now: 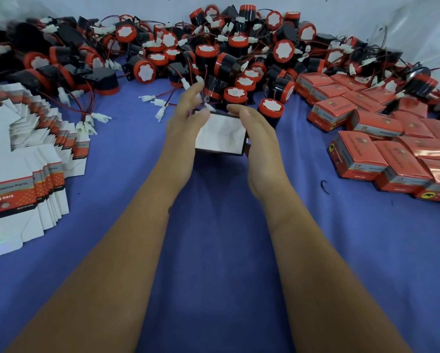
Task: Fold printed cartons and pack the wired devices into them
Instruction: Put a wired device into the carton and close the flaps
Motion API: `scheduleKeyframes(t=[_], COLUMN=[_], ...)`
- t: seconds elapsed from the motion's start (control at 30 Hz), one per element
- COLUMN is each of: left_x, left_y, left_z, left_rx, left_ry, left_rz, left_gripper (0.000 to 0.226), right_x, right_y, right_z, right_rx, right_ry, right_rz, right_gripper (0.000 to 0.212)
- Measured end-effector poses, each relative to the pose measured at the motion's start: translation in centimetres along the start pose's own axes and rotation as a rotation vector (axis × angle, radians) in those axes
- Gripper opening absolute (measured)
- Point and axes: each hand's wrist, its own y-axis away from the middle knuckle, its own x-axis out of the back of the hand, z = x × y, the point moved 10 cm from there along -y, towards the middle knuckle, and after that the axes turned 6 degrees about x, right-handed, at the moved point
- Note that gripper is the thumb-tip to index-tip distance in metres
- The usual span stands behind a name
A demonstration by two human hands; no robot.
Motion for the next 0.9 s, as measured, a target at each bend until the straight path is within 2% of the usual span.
scheduleKeyframes(t=[0.1, 0.23, 0.3, 0.33, 0.4, 0.47, 0.5, 0.57, 0.67, 0.73, 0.8, 0.9], left_x=[1.7, 1.3, 2.6, 3.4, 4.6, 5.1, 4.9, 4.5, 3.4, 3.1, 2.5, 1.9], left_y=[-1.6, 0.4, 0.2, -0.2, -0.7, -0.8, -0.9, -1.1, -1.3, -1.4, -1.4, -1.5], left_z=[-0.9, -3.2, -3.3, -3.1, -3.1, -3.4, -3.6, -3.4, -3.4, -3.6, -3.8, -3.9], left_rx=[0.184, 0.217, 0.169, 0.144, 0.134, 0.127, 0.121, 0.107, 0.09, 0.082, 0.084, 0.075], left_ry=[-0.324, -0.101, -0.056, -0.064, -0.074, -0.09, -0.095, -0.141, -0.196, -0.211, -0.252, -0.33], left_rz=[0.173, 0.044, 0.105, 0.162, 0.262, 0.287, 0.276, 0.238, 0.137, 0.092, 0.03, -0.015], left_gripper=[0.056, 0.071, 0.051, 0.046, 0.049, 0.049, 0.05, 0.057, 0.062, 0.067, 0.074, 0.075], right_x=[0.5, -0.6, -0.3, 0.8, 4.4, 8.2, 9.3, 9.4, 7.0, 6.3, 6.4, 6.5], right_y=[0.0, 0.4, 0.2, -0.2, -1.0, -1.6, -2.1, -4.1, -7.1, -8.1, -8.5, -8.4], right_z=[-0.7, -1.7, -1.7, -1.7, -1.3, -0.9, -0.7, -0.2, 1.7, 3.0, 3.6, 2.3], right_rx=[0.068, 0.178, 0.161, 0.143, 0.075, -0.028, -0.078, -0.14, -0.224, -0.262, -0.241, -0.111], right_ry=[0.009, 0.139, 0.137, 0.144, 0.19, 0.311, 0.393, 0.564, 0.954, 1.112, 1.161, 1.189], right_rz=[0.086, -0.015, -0.016, 0.041, 0.247, 0.434, 0.46, 0.345, -0.003, -0.124, -0.11, 0.041], right_gripper=[0.021, 0.02, 0.02, 0.019, 0.017, 0.017, 0.019, 0.035, 0.067, 0.071, 0.065, 0.041])
